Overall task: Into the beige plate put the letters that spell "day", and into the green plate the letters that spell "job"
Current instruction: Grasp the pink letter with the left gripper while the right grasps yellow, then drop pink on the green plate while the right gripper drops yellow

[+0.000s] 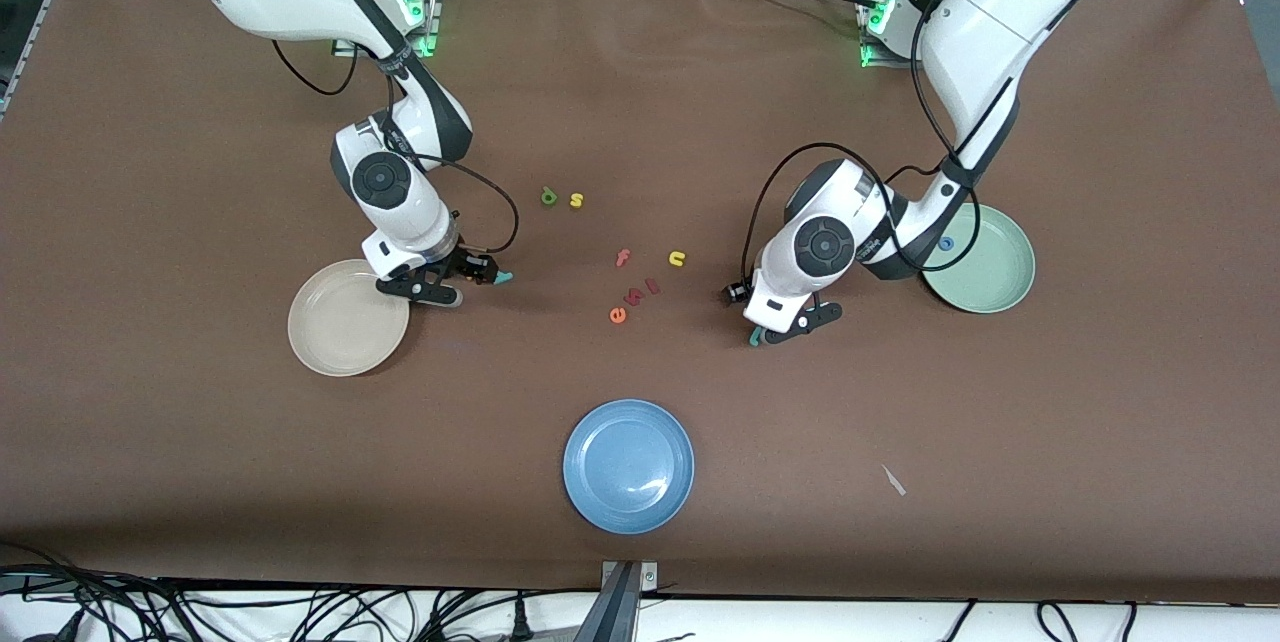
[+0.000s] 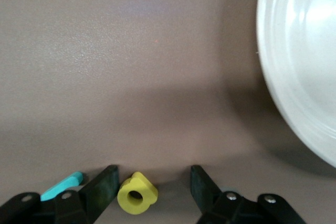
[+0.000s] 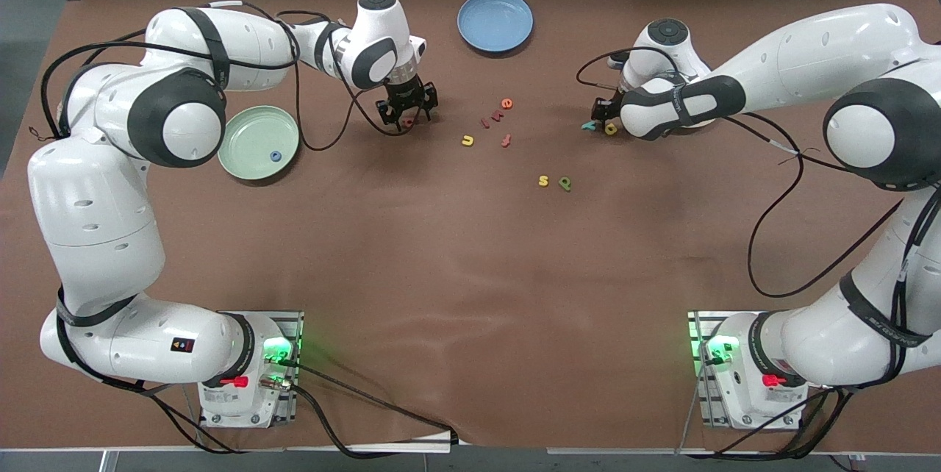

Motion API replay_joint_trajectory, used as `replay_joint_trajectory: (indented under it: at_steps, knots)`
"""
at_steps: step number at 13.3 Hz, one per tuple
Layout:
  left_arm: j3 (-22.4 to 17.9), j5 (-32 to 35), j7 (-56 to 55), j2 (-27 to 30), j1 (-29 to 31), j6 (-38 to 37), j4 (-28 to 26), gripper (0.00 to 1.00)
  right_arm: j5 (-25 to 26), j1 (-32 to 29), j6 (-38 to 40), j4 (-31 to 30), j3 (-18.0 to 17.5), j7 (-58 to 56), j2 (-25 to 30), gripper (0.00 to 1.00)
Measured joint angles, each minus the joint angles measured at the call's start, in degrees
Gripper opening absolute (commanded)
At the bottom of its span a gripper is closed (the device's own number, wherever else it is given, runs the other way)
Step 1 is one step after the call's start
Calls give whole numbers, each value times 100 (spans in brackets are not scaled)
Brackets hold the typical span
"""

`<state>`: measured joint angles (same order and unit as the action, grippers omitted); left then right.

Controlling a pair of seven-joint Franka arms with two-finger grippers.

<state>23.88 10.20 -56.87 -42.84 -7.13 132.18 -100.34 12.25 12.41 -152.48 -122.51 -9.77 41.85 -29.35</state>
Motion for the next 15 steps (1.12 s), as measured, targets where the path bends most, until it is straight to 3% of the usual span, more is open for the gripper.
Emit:
replay_joint_trajectory:
  at_steps: [4, 7, 10, 15]
  knots:
    - [17, 28, -29, -15, -1, -9, 86, 30, 0, 1, 1, 0, -105, 248, 0, 69]
    - [17, 28, -33, -15, 0, -14, 100, 11, 0, 1, 1, 0, -136, 287, 0, 69]
    - [19, 28, -40, 10, 3, -62, 125, 1, 2, 1, 2, 0, -136, 284, 0, 65]
    - [3, 29, -33, 102, 116, -436, 220, 0, 12, 2, -2, 0, -153, 230, 9, 30]
